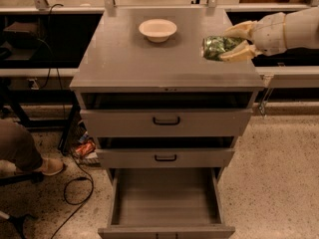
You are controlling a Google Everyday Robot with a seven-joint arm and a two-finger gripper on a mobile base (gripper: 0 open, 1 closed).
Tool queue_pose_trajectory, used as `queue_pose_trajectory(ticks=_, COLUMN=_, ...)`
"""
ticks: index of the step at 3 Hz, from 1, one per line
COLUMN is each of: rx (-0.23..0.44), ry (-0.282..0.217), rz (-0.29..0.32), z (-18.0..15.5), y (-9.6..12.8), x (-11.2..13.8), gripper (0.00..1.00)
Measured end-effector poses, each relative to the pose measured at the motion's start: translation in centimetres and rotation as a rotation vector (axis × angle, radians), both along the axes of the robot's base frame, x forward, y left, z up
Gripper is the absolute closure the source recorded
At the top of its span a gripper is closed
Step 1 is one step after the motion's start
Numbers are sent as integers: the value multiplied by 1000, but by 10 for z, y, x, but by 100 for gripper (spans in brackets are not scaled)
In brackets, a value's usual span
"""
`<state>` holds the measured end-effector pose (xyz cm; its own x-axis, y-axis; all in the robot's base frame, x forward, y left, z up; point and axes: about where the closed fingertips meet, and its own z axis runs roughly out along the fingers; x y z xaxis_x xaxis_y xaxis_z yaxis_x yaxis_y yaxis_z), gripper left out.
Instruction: Pick green can from bottom drawer and place on counter
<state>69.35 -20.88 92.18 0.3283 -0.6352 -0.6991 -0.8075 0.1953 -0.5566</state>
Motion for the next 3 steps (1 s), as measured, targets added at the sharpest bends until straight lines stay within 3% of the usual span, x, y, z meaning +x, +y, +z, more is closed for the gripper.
queue_pose_trajectory(ticks=1, rx=-17, ry=60, rz=-15, z=-11, y=12, x=13, gripper=100)
queue_pose_trajectory(ticks=3, rx=16, ry=205, rz=-23, z=-36, y=39, x=41, gripper=100)
